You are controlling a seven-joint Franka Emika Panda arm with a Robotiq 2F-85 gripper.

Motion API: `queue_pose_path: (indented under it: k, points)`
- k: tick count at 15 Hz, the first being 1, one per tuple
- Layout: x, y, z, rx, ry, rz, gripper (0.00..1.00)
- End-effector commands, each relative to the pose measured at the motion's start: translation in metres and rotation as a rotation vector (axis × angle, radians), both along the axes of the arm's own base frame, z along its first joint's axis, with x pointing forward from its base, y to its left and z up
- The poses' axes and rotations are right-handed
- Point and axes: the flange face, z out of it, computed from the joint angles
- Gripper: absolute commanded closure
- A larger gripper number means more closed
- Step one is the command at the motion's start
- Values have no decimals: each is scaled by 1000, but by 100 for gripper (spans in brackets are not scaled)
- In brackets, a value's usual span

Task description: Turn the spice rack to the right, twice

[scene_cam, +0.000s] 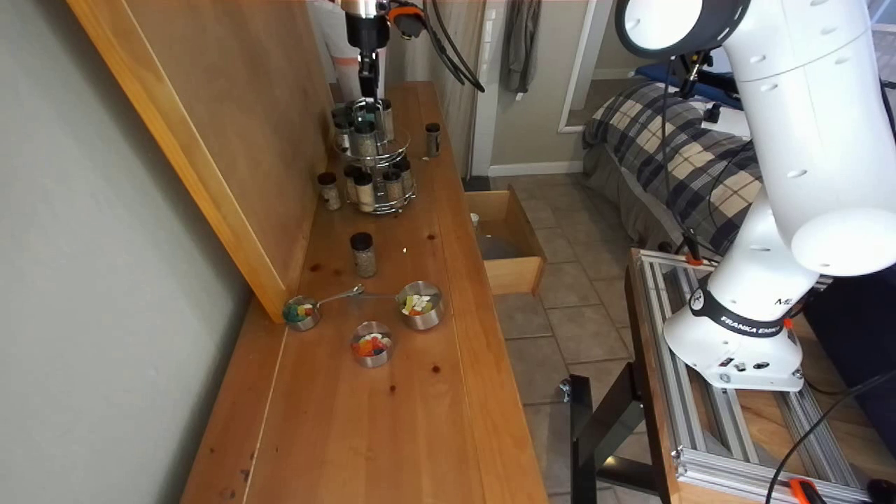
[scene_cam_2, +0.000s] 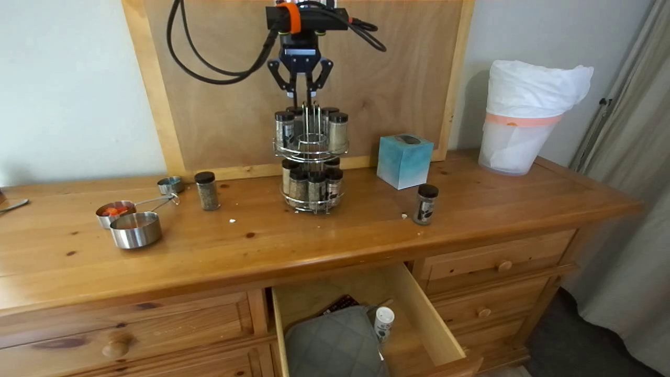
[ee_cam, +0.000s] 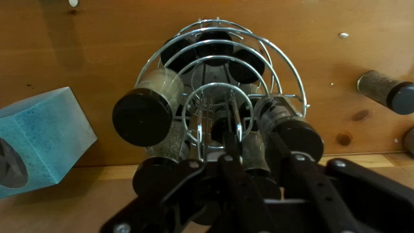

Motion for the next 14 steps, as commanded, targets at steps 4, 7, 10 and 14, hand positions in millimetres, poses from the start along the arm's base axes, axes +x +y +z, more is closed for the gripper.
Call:
queue_pose_path:
  k: [4,7,10,14]
  points:
    - [-2,-7,-7,4,20,-25,100]
    - [-3,-10,-7,12,18,-53,98]
    - [-3,-12,-7,19,21,-115,98]
    - [-4,-14,-8,57,22,-226,98]
